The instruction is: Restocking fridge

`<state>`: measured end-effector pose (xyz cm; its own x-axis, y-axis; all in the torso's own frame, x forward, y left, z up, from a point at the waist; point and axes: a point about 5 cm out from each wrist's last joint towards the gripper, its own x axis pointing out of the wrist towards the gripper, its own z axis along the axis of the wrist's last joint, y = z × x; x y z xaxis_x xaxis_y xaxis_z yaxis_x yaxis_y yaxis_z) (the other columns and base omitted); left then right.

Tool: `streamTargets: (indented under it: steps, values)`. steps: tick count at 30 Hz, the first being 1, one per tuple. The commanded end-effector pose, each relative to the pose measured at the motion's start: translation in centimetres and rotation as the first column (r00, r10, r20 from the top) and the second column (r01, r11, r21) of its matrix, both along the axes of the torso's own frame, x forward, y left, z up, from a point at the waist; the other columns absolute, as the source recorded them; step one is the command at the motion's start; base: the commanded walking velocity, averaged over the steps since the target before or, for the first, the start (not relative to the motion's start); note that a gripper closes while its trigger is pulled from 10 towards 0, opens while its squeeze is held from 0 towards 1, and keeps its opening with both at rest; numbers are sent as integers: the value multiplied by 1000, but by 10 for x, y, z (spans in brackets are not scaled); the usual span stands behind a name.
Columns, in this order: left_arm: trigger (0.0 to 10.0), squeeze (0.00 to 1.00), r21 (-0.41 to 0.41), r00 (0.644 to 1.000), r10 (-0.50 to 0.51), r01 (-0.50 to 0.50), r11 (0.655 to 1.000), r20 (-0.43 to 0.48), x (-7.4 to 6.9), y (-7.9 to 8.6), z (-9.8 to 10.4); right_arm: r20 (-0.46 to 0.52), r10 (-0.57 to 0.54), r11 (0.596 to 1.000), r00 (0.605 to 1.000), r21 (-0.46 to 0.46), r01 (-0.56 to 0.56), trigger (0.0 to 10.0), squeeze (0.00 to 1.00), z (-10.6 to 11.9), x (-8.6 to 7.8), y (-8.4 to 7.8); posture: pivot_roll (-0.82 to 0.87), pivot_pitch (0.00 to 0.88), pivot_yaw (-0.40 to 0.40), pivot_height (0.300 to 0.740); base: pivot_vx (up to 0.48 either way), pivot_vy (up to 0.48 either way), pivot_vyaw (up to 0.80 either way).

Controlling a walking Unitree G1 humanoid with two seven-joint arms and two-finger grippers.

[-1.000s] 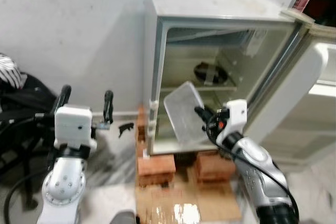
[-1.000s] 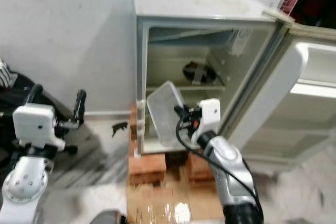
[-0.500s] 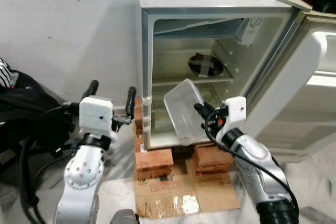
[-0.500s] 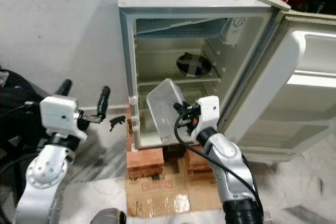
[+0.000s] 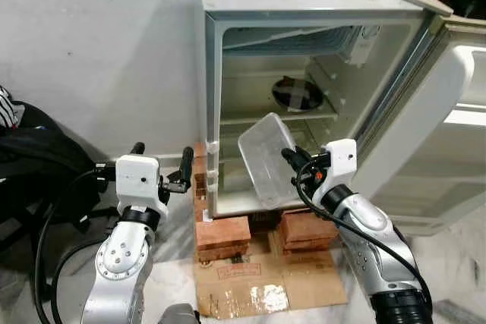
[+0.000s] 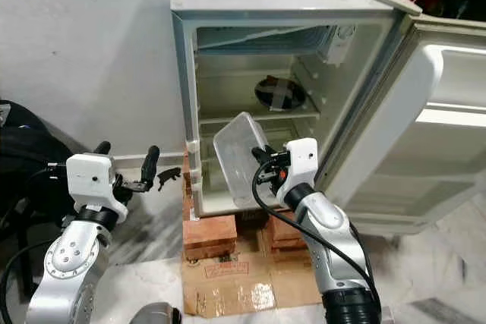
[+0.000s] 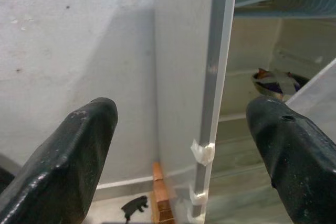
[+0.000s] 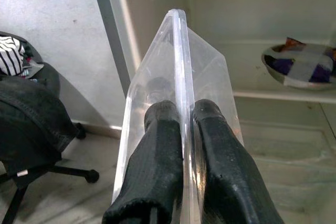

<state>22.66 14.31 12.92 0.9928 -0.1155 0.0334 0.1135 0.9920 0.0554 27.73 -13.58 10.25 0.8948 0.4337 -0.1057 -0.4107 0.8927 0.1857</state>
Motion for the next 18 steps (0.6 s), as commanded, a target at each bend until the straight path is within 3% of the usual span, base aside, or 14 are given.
streamTargets:
  steps: [1, 18]
  values:
    - [10000, 0, -8, 1000, -24, 24, 1000, -18, 0, -3, -3, 10, -8, 1000, 1000, -11, 8, 10000, 0, 3, 3, 0, 109, 0, -69, 740, 304, 0, 0]
    - [10000, 0, -7, 998, -48, 48, 999, -31, -1, -5, -5, 35, -66, 998, 997, -8, 67, 10000, 0, 8, 11, -1, 112, 0, -66, 740, 320, 0, 0]
